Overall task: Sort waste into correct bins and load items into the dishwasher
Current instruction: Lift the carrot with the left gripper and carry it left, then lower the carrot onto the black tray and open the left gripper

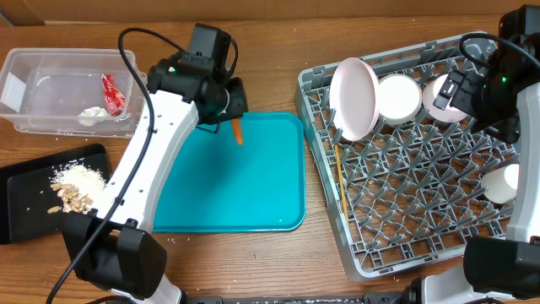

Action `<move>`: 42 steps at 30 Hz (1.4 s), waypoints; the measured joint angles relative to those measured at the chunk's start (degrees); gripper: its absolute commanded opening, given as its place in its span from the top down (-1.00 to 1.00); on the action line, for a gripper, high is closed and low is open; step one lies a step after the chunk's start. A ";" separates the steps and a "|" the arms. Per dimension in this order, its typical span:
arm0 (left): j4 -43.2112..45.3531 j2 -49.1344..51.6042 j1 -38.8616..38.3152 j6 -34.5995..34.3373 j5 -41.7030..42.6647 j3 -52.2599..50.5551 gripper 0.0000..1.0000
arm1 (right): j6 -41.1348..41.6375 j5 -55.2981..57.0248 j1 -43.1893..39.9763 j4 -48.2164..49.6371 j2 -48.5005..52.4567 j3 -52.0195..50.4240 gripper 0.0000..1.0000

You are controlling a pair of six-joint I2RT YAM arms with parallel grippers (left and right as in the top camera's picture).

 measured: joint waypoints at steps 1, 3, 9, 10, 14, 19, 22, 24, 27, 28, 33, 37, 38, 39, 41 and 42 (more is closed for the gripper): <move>-1.84 0.00 0.35 0.00 -1.01 0.52 0.92 | 0.00 0.00 0.00 -0.02 0.00 0.00 -1.00; -5.90 0.00 1.73 0.11 -3.56 1.86 0.92 | 0.02 0.02 0.00 -0.02 0.00 0.00 -1.00; -12.87 -0.90 12.17 0.09 -9.27 3.43 0.92 | 0.02 0.11 0.00 0.00 0.00 0.00 -1.00; -13.46 -1.25 14.91 0.11 -9.81 3.43 0.92 | 0.00 0.13 0.00 0.00 0.00 0.00 -1.00; -15.21 -2.36 26.69 0.04 -11.23 3.48 0.92 | 0.00 0.20 -0.02 -0.02 0.00 0.00 -1.00; -13.33 -2.51 41.92 -0.09 -12.20 3.34 0.91 | 0.04 0.22 -0.02 0.00 0.00 0.00 -1.00; -11.41 -2.56 48.33 -0.11 -12.26 1.99 0.92 | 0.02 0.22 0.00 -0.02 0.00 0.00 -1.00; -9.79 -2.60 53.05 -0.13 -12.44 -0.11 0.91 | 0.00 0.20 0.00 -0.02 0.00 0.00 -1.00; -6.05 -2.89 55.67 -0.20 -12.44 -3.10 0.91 | 0.02 0.22 0.00 -0.04 0.00 0.00 -1.00; -4.31 -2.91 56.61 -0.31 -12.44 -4.85 0.92 | 0.02 0.22 -0.02 -0.02 0.00 0.00 -1.00; 4.81 -2.93 58.71 -0.31 -12.44 -12.11 0.92 | 0.02 0.20 0.00 -0.02 0.00 0.00 -1.00; 11.34 -2.91 59.06 -0.35 -12.68 -17.79 0.92 | 0.00 0.22 0.00 -0.26 0.00 0.00 -1.00; 12.68 -2.86 59.06 -0.33 -12.81 -19.10 0.92 | 0.00 0.22 0.00 -0.39 0.00 0.00 -1.00; 13.68 -2.84 59.06 -0.33 -12.90 -20.06 0.91 | -0.02 0.22 0.00 -0.52 0.00 0.00 -1.00; 15.58 -2.40 59.06 -0.33 -13.11 -21.79 0.92 | -0.02 0.22 -0.02 -0.61 0.00 0.00 -1.00; 16.37 -2.01 59.06 -0.31 -13.25 -22.34 0.88 | 0.00 0.22 0.00 -0.61 0.00 0.00 -1.00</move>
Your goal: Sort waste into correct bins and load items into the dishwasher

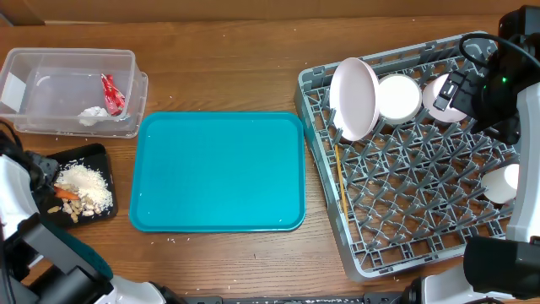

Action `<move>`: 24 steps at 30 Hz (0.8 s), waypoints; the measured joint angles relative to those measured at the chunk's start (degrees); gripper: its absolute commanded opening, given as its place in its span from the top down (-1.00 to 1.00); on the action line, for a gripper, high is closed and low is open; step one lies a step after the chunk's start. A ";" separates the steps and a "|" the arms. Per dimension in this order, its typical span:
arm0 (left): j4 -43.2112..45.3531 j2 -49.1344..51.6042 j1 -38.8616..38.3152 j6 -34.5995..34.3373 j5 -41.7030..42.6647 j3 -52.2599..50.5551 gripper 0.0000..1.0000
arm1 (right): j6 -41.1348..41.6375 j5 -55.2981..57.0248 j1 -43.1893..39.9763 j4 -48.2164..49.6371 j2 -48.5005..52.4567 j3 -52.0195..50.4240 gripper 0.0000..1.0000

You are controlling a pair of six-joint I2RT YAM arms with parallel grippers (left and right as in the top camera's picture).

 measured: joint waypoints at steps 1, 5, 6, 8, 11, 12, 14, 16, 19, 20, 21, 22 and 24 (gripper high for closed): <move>0.92 0.61 0.00 -0.02 -0.04 -0.52 0.83 | 0.02 -0.02 0.00 -0.04 0.00 0.00 -1.00; 2.36 4.02 0.00 -0.02 -0.24 -1.31 0.81 | 0.00 0.00 0.00 -0.07 0.00 0.00 -1.00; 2.43 4.74 0.00 -0.02 -0.31 -1.38 0.81 | -0.04 -0.02 0.00 -0.09 0.00 0.00 -1.00; 2.58 6.58 0.00 -0.02 -0.39 -1.46 0.81 | -0.07 0.00 0.00 -0.09 0.00 0.00 -1.00; 2.60 9.51 0.00 -0.02 -0.44 -1.57 0.67 | -0.13 0.00 0.00 -0.28 0.00 0.00 -1.00; 2.56 10.40 0.00 -0.02 -0.46 -1.60 0.53 | -0.15 0.02 0.00 -0.46 0.00 0.00 -1.00; 2.71 10.80 0.00 -0.02 -0.59 -1.60 0.24 | -0.15 0.00 0.00 -0.48 0.00 0.00 -1.00; 2.73 10.80 0.00 -0.02 -0.68 -1.57 0.07 | -0.13 0.00 -0.02 -0.50 0.00 0.00 -1.00; 2.73 10.80 0.00 0.07 -0.66 -1.55 -0.26 | -0.15 0.00 -0.02 -0.48 0.00 0.00 -1.00; 2.38 10.82 0.02 0.20 -0.61 -1.55 -0.30 | -0.17 0.02 -0.02 -0.48 0.00 0.00 -1.00; 1.88 10.82 0.00 0.44 -0.61 -1.55 -0.32 | -0.17 0.00 0.00 -0.46 0.00 0.00 -1.00; 0.85 10.82 0.00 0.46 -0.55 -1.31 -0.33 | -0.17 0.00 0.00 -0.46 0.00 0.00 -1.00; -1.64 10.80 0.00 0.50 -0.33 -0.37 -0.34 | -0.13 0.00 -0.02 -0.46 0.00 0.00 -1.00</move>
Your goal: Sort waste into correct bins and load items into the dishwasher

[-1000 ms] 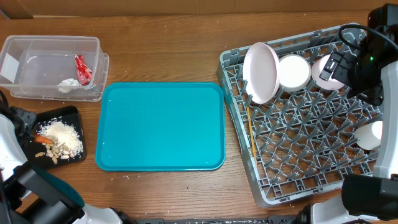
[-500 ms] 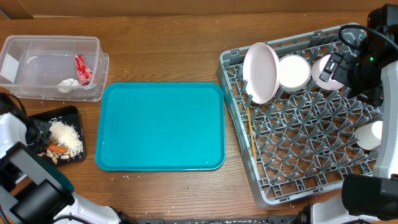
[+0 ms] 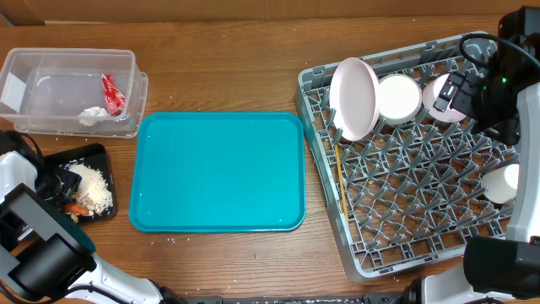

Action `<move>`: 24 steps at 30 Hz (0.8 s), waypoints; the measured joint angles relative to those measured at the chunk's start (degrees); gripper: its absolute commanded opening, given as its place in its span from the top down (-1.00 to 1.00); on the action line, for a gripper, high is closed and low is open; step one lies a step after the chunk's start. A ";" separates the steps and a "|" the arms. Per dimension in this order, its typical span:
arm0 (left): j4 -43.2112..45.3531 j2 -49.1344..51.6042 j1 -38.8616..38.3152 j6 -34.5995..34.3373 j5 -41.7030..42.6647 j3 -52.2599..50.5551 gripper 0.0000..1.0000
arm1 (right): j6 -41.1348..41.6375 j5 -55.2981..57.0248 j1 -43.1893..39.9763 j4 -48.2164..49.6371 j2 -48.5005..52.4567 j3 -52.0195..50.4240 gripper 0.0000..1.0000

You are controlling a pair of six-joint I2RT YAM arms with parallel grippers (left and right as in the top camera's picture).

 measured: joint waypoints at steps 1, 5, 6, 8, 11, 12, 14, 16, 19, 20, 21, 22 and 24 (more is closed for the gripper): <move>-1.16 0.00 -0.04 0.09 0.11 0.72 -0.35 | -0.04 0.00 0.02 0.00 0.00 0.00 -1.00; -5.11 -2.01 -0.83 1.07 1.22 5.42 -0.36 | -0.07 -0.07 0.02 0.13 0.00 0.00 -1.00; -5.86 -3.52 -1.46 1.70 2.21 6.64 -0.36 | 0.00 -0.42 0.00 0.33 0.00 0.00 -1.00; -6.84 -6.78 -3.28 2.95 4.39 8.61 -0.37 | -0.07 -1.84 0.02 0.90 0.00 0.00 -1.00; -7.80 -13.09 -8.41 4.59 7.34 10.82 -0.39 | -0.74 -5.18 0.04 1.16 0.00 0.00 -1.00; -8.44 -14.91 -10.40 5.29 7.87 11.17 -0.42 | -1.29 -6.23 0.11 1.22 0.00 0.00 -1.00; -10.25 -18.73 -15.76 7.08 9.18 11.67 -0.55 | -3.61 -9.49 0.46 1.68 0.00 0.00 -1.00; -12.96 -21.09 -21.51 10.03 10.36 11.91 -0.68 | -7.19 -13.53 1.81 2.38 0.00 0.00 -1.00; -18.62 -22.05 -30.01 14.93 11.82 12.00 -0.79 | -11.43 -17.31 5.60 4.57 0.00 -0.02 -1.00; -21.14 -21.99 -32.74 16.31 12.31 11.98 -0.81 | -12.48 -18.01 7.21 5.18 0.00 -0.02 -1.00; -23.28 -21.94 -34.88 17.40 12.68 11.96 -0.83 | -13.55 -18.69 9.07 5.60 0.00 -0.02 -1.00; -25.66 -21.94 -36.63 18.03 12.92 11.93 -0.84 | -14.29 -18.84 10.51 5.55 0.00 -0.02 -1.00; -31.32 -21.94 -38.95 19.10 13.27 11.93 -0.85 | -14.80 -18.01 13.73 4.59 0.00 -0.02 -1.00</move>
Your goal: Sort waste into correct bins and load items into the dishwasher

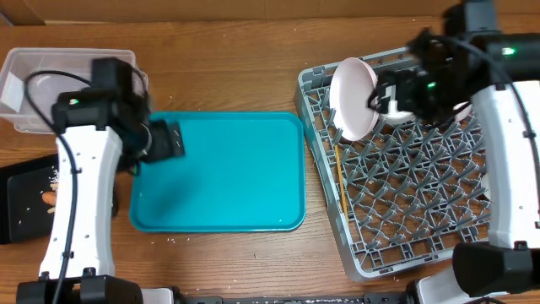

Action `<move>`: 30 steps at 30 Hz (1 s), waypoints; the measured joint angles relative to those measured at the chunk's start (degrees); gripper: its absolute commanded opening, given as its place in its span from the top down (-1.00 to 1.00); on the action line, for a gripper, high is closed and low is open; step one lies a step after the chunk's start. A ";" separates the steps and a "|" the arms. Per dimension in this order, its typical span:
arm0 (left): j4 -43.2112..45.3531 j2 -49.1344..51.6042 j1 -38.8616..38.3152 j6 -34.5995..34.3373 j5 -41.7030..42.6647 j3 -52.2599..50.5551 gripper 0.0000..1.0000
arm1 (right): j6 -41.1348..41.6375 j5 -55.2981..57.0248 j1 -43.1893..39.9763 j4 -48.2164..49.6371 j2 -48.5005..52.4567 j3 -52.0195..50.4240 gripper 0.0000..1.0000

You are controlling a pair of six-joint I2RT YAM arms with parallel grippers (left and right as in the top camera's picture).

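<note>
My left gripper (166, 140) hovers, blurred, over the left edge of the teal tray (228, 177); nothing shows in it, and its jaws are too smeared to read. At the far left, the black tray (24, 207) holds food scraps and an orange piece (48, 198). The clear bin (29, 84) at the back left is partly behind my left arm. My right gripper (381, 95) reaches across the back of the grey dish rack (405, 211), next to the upright white plate (353, 97). Its jaws cannot be made out.
A thin yellow stick (340, 181) lies along the rack's left side. My right arm crosses the rack's back right corner and hides the cups there. Bare wood runs along the table's back edge, with crumbs near the front of the teal tray.
My left arm was at the table's far left edge beside the black tray and is now over the teal tray's left edge. My right arm has swung from the rack's right side to the plate.
At first my left gripper held an orange piece over the teal tray's back left corner. Later the orange piece lay among the scraps on the black tray, with my left arm at the far left edge. Both arms have since moved inward.
</note>
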 measured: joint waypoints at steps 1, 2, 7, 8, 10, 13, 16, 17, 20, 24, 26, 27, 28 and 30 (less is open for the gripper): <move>-3.39 0.00 -0.61 0.35 -0.02 0.00 -0.84 | 0.66 1.62 1.14 -0.79 0.00 0.00 -1.00; -6.10 0.00 -0.74 0.37 -0.02 0.00 -0.82 | 1.57 2.93 1.95 -1.70 0.00 0.00 -1.00; -14.51 -0.39 -0.15 1.03 -0.37 0.00 -0.83 | 5.11 9.11 2.29 -4.61 -0.04 0.00 -1.00; -14.45 -0.90 -0.15 1.18 -0.46 -0.04 -0.82 | 5.20 9.53 2.27 -4.48 -0.13 -0.07 -1.00; -12.98 -3.65 -0.15 1.40 -0.46 -0.61 -0.83 | 5.68 10.36 2.16 -3.13 -1.33 -1.11 -1.00; -8.63 -11.78 -0.15 1.51 -0.48 -2.43 -0.80 | 6.23 10.88 2.16 0.55 -5.95 -4.07 -1.00; -1.51 -23.98 -0.15 2.10 -0.59 -6.38 -0.85 | 6.62 10.93 2.14 7.41 -14.64 -9.64 -1.00; 1.14 -28.72 -0.15 2.34 -0.68 -8.26 -1.00 | 6.67 10.97 2.14 10.14 -18.45 -12.28 -1.00; 7.43 -43.95 -0.15 2.43 -0.90 -14.38 -1.00 | 6.71 10.97 2.14 18.34 -31.87 -21.62 -1.00; 13.51 -60.28 -0.15 2.38 -1.11 -22.12 -1.00 | 6.69 10.97 2.14 20.70 -46.60 -34.25 -1.00; 14.23 -63.58 -0.15 2.23 -1.11 -23.43 -0.99 | 6.69 11.02 2.14 19.41 -49.51 -37.73 -1.00; 13.81 -64.70 -0.15 2.21 -1.11 -23.74 -1.00 | 6.69 10.99 2.14 18.16 -50.14 -38.71 -1.00; 13.05 -65.55 -0.15 2.19 -1.11 -23.85 -0.99 | 6.73 10.95 2.14 16.85 -50.47 -39.34 -1.00; 10.93 -66.82 -0.15 2.03 -1.11 -23.98 -0.99 | 6.71 10.97 2.16 14.12 -50.60 -39.91 -1.00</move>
